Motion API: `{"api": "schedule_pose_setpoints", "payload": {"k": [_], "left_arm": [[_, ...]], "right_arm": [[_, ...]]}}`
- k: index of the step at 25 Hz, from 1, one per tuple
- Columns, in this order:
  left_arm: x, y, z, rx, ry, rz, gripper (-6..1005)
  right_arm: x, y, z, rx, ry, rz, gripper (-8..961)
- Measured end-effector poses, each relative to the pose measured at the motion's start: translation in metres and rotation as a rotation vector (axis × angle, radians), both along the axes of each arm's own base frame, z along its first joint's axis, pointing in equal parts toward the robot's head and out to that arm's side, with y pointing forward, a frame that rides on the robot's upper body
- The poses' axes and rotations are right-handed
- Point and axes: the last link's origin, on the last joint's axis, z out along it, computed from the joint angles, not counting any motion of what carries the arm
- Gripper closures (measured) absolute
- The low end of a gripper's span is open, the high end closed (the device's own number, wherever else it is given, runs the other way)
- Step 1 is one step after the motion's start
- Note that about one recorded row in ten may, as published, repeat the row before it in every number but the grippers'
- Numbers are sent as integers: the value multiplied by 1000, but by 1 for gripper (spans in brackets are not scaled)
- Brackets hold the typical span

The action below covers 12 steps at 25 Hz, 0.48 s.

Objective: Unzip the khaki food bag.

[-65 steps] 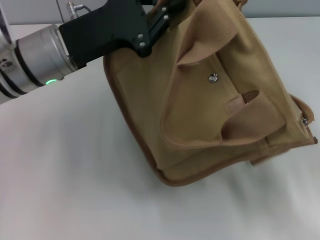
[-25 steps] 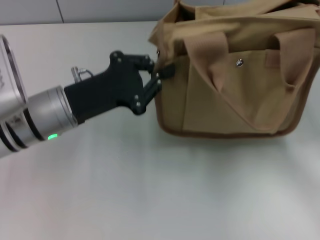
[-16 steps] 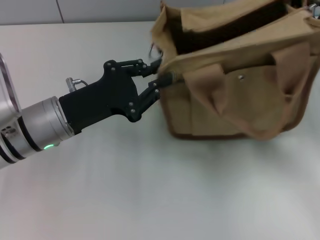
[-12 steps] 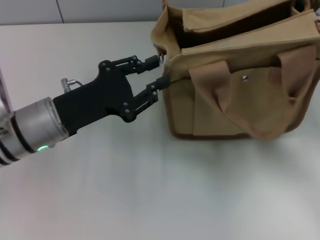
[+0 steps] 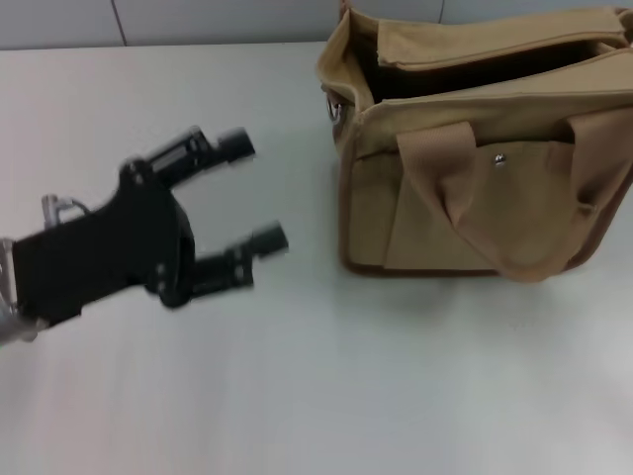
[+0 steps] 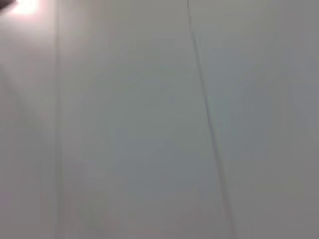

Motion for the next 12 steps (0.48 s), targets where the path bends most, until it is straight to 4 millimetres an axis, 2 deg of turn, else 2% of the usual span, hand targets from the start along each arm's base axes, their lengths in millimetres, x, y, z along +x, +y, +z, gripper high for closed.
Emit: {"api": "schedule_pose_setpoints", "payload": {"k": [2,6,9,12], "left_arm": [[0,-6,-2,-79,30,-30,202],[3,-12,-16,-246,129,-78,190],[3,-13,-23,-288,164,-81,180],[3,-13,-23,-288,164,-81,171]], "right_arm": [[-4,-14,-4,-74,-4,64,347],[-19,-43,-26,-335,-124,240,209],[-17,-56,-50,-547,-225,281,101],[-16,-58,-59,-608,-252,286,102]]}}
